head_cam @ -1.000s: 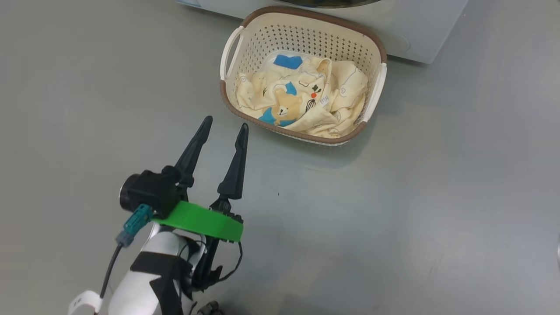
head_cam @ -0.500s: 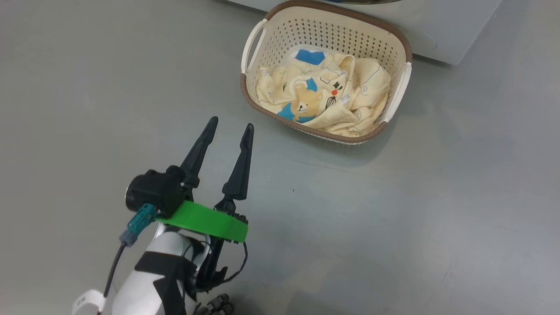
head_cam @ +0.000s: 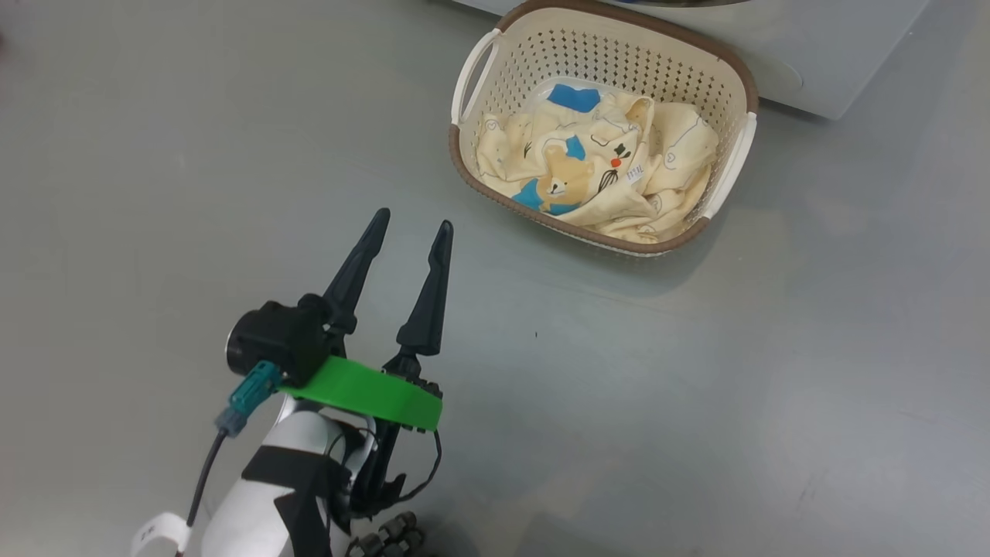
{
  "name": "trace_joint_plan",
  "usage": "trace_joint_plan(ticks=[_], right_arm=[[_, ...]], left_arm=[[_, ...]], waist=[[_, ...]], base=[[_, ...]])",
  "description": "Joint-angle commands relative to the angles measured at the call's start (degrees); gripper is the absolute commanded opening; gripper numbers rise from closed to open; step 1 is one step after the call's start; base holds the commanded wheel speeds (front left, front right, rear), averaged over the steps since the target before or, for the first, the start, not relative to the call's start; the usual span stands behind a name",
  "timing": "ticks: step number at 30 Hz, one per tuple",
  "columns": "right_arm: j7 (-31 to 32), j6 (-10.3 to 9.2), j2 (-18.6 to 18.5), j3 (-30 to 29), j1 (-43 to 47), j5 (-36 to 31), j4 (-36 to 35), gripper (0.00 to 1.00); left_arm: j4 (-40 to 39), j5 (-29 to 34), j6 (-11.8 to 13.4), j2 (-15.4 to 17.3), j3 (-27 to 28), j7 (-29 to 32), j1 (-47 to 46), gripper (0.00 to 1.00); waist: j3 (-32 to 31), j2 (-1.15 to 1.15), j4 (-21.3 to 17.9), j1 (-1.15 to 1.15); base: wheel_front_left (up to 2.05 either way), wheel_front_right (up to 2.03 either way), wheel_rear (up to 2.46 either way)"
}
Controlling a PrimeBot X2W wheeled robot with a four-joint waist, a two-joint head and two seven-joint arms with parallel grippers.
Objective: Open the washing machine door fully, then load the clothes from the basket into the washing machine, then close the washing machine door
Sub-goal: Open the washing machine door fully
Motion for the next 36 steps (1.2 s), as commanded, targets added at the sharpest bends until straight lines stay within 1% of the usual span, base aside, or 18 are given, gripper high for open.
trace_joint_plan(ticks=[1,9,21,29,36], right_arm=[[1.0,-0.15,1.0,0.6,-2.9,0.8,-1.1,0.0],[3.3,-0.15,1.0,-0.3,-5.6,4.3,2.9,0.0],[9.3,-0.15,2.4,-3.7,-7.9,11.9,7.7,0.0],[10.6,-0.15,2.6,-4.1,-8.6,13.0,9.4,0.0],[13.1,-0.15,2.7,-3.2,-8.2,13.2,10.4,0.0]], left_arm=[[-1.9,-0.6,0.6,1.2,1.6,-0.6,-0.4,1.0],[-2.2,-0.7,0.8,1.2,1.0,-0.6,-0.7,1.0],[-2.9,-0.7,0.9,1.2,0.6,-0.6,-0.7,1.0],[-2.9,-0.6,0.9,1.2,0.7,-0.6,-0.5,1.0],[-3.0,-0.6,0.9,1.2,0.8,-0.6,-0.4,1.0]], waist=[[0.1,0.0,0.1,0.0],[0.3,0.0,0.5,0.0],[0.4,0.0,0.8,0.0],[0.4,0.0,1.1,0.0],[0.3,0.0,1.3,0.0]], base=[[0.0,0.0,0.0],[0.0,0.0,0.0],[0.0,0.0,0.0],[0.0,0.0,0.0],[0.0,0.0,0.0]])
